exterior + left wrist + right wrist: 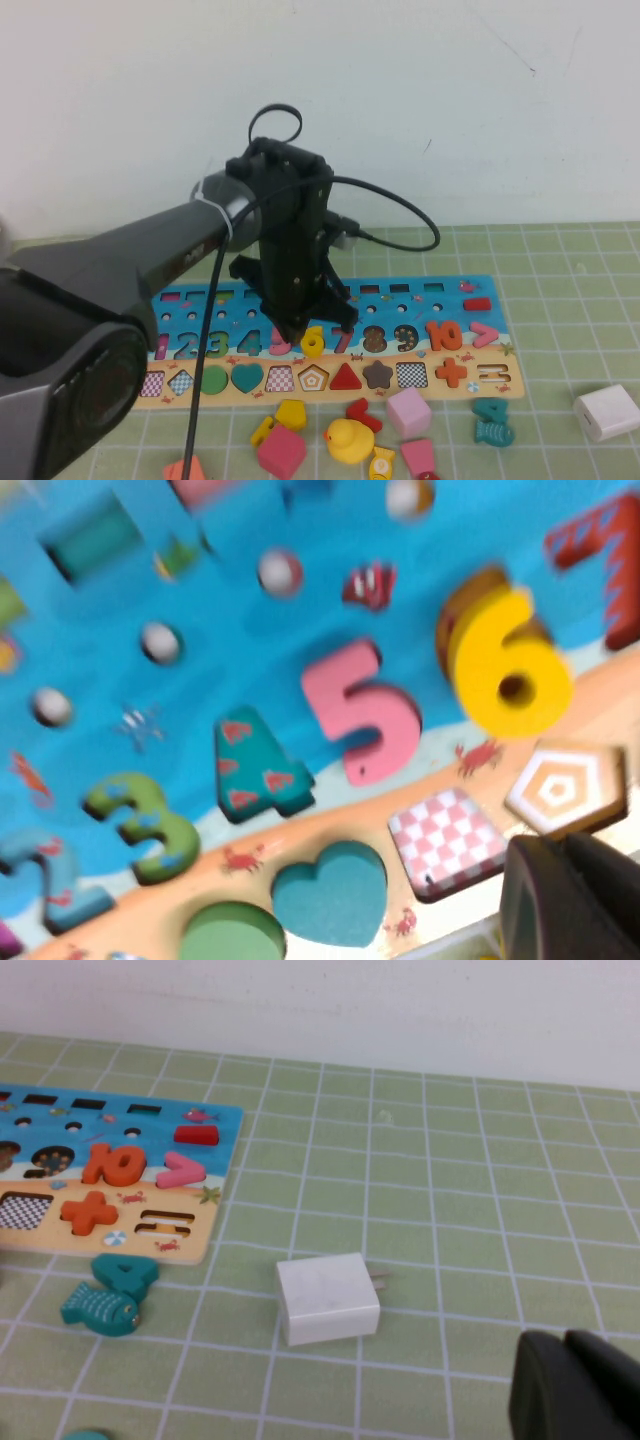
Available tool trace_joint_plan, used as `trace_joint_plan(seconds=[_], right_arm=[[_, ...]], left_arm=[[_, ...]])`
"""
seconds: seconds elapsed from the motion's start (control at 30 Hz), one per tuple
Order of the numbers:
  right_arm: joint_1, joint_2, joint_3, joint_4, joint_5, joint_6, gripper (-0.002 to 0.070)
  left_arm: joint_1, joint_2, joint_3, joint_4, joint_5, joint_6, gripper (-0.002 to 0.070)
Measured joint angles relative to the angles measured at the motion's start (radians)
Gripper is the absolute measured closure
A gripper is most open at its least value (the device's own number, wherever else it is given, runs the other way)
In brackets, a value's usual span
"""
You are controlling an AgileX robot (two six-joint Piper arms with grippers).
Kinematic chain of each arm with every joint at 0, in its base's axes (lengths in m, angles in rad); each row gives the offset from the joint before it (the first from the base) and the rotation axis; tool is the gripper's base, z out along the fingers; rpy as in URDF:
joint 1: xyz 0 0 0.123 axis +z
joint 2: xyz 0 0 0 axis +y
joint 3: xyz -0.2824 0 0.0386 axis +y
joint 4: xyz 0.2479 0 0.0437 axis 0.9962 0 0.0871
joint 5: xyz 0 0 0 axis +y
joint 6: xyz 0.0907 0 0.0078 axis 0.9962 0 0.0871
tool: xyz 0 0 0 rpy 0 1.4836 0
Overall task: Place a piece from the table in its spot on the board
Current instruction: Place the "number 6" into the hole of the number 6
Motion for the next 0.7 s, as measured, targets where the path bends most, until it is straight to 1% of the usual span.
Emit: trace_joint_plan(seconds=[0.23,0.7], right_arm=[[0.0,0.0,0.0,0.0,0.0,0.0,0.0678],[0.0,0.0,0.0,0.0,0.0,0.0,0.0678]], left_arm=[[0.0,0.061,0.0,-0.056,-0.021,0.035,0.0675],[0.0,0.089,0.0,-0.06,-0.09,0.043,0.0676]])
